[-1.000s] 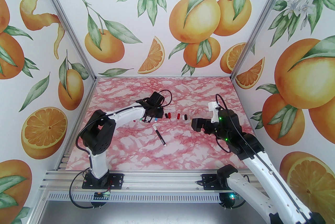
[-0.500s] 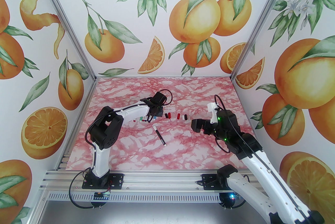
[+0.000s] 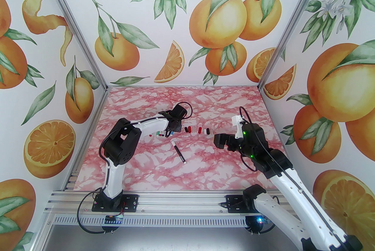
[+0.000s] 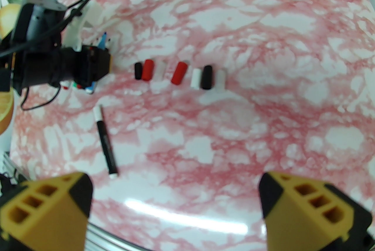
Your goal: Open the pen caps
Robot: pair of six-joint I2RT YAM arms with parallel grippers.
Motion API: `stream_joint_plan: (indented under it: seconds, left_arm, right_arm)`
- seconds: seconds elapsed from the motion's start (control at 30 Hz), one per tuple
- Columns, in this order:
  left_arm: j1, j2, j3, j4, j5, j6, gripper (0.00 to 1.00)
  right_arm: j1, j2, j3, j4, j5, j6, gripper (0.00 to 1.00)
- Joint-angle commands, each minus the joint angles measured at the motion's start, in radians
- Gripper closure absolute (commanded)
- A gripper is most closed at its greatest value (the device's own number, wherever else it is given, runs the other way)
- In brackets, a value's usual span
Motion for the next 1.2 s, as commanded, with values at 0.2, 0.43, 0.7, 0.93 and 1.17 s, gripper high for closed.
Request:
stream_joint_plan:
  seconds: [0.2,0.43,0.7,0.93,1.17]
  left_arm:
    - [0.000,0.018,0.001,0.024,-0.034,-0.012,0.79]
    - [0.002,0.016,-0.007,0.033,-0.034,-0.012,0.74]
    - [-0.003,-0.045,-0.008,0.007,-0.028,-0.023,0.73]
    - [-0.039,-0.184,-0.086,-0.015,0.000,-0.084,0.70]
    - [-0.099,-0.343,-0.225,-0.038,0.042,-0.211,0.57]
  right_arm:
    - [0.003,0.003,-0.014,0.014,-0.010,-0.003,0.00]
    - [0.003,0.013,-0.014,0.016,-0.014,-0.002,0.00]
    - [0.003,0.011,-0.011,0.017,-0.027,-0.001,0.00]
    - [0.003,0.002,-0.018,0.024,-0.052,0.008,0.00]
    - [0.002,-0.003,0.020,-0.033,-0.065,0.019,0.00]
